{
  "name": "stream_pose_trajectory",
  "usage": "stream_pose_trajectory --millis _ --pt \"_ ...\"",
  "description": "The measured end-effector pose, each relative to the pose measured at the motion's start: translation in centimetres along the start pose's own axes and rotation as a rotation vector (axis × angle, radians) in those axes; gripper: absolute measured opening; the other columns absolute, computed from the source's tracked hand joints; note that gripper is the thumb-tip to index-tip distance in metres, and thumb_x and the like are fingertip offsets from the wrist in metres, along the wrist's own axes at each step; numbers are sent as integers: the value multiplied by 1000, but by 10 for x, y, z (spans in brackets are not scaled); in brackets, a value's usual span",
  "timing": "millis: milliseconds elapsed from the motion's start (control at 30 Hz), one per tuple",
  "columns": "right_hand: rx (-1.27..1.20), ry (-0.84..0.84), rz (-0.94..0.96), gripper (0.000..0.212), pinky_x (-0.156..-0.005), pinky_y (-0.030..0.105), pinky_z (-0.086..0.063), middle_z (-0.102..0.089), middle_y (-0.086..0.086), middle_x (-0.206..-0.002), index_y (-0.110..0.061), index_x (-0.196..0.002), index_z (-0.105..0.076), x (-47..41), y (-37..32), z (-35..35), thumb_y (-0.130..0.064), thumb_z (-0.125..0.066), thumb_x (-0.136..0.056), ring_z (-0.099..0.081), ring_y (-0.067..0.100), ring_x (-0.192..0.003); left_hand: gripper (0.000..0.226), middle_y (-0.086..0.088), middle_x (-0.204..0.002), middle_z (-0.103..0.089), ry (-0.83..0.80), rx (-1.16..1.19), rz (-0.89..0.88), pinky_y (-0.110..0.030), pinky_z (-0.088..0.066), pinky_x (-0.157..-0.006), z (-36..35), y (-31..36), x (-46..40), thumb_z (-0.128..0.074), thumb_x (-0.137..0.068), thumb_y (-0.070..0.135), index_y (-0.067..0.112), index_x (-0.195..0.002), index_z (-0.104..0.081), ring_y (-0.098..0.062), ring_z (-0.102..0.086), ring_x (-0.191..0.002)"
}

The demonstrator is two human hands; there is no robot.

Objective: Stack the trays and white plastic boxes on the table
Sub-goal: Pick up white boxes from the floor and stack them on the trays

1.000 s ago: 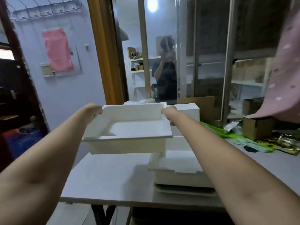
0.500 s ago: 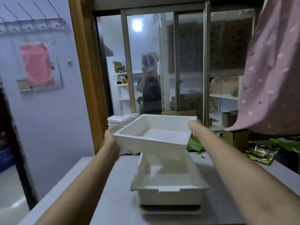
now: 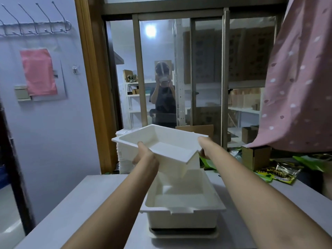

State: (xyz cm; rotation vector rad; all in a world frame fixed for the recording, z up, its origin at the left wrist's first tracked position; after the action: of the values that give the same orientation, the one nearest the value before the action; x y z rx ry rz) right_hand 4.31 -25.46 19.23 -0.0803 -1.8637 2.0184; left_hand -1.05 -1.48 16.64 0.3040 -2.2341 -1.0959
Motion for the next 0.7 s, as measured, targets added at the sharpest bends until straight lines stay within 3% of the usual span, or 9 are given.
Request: stream_pose_trajectory --millis 100,167,233,300,367,500,567,633,700 --pt "-3 -8 -34 50 -51 18 -35 -50 6 -73 -8 -89 -52 -4 6 15 -52 -28 -96 -39 11 -54 67 -9 -106 -63 -45 -64 3 -57 -49 -90 5 14 -13 -63 -65 62 23 -117 -50 -31 -61 -96" --pt "-15 34 -27 65 -58 23 -44 -57 14 -93 -4 -110 -55 -11 6 33 -59 -25 -94 -50 17 -65 69 -9 -104 -63 -72 -126 30 -58 -49 -88 9 26 -20 -62 -63 66 23 -117 -51 -30 -61 -94" --pt "-37 55 -15 70 -78 32 -52 -58 18 -118 -3 -127 -51 -16 8 48 -60 -26 -94 -59 26 -92 69 -11 -103 -61 -124 -181 61 -57 -47 -89 12 37 -22 -59 -67 67 20 -117 -50 -29 -58 -95" --pt "-57 25 3 69 -98 39 -49 -53 20 -133 -4 -136 -45 -16 7 57 -57 -29 -96 -55 32 -117 65 -14 -100 -60 -189 -259 74 -58 -44 -90 14 49 -22 -56 -73 64 17 -116 -49 -32 -57 -94" --pt "-41 -25 15 69 -107 43 -42 -48 20 -140 -5 -141 -41 -16 10 62 -56 -29 -96 -49 34 -127 62 -15 -97 -60 -232 -353 90 -58 -44 -86 16 55 -27 -58 -76 60 14 -116 -50 -35 -57 -87" --pt "-29 -135 33 71 -114 49 -31 -44 16 -146 -12 -142 -40 -19 18 58 -62 -31 -93 -40 34 -136 36 -12 -83 -52 -317 -574 -101 -43 -38 -84 7 72 -29 -52 -93 39 10 -114 -46 -26 -50 -72" --pt "-45 -201 35 72 -114 50 -28 -42 12 -148 -15 -141 -41 -20 21 53 -65 -33 -90 -36 34 -138 45 -11 -87 -53 -384 -723 -201 -40 -37 -89 -1 79 -31 -50 -94 38 9 -128 -47 -24 -52 -76" --pt "-75 -259 60 74 -112 50 -27 -41 7 -149 -19 -143 -41 -20 21 44 -67 -34 -88 -33 34 -139 53 -13 -99 -56 -453 -822 -192 -41 -40 -96 -7 73 -34 -52 -90 44 10 -132 -47 -26 -55 -89" --pt "-145 -321 121 70 -111 49 -32 -46 6 -143 -18 -141 -43 -17 17 31 -65 -35 -89 -41 32 -133 43 -12 -98 -57 -494 -864 -149 -38 -45 -87 -9 62 -31 -52 -90 47 14 -118 -50 -25 -56 -88"
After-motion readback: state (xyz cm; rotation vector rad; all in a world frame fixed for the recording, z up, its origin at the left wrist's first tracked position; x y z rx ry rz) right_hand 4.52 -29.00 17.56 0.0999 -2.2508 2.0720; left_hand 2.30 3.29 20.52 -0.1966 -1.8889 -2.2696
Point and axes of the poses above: each hand's wrist, its own x-axis away from the middle knuckle, its own z-axis out of the back of the hand, y = z × x, the point moved 7 cm from there along -x, towards the middle knuckle
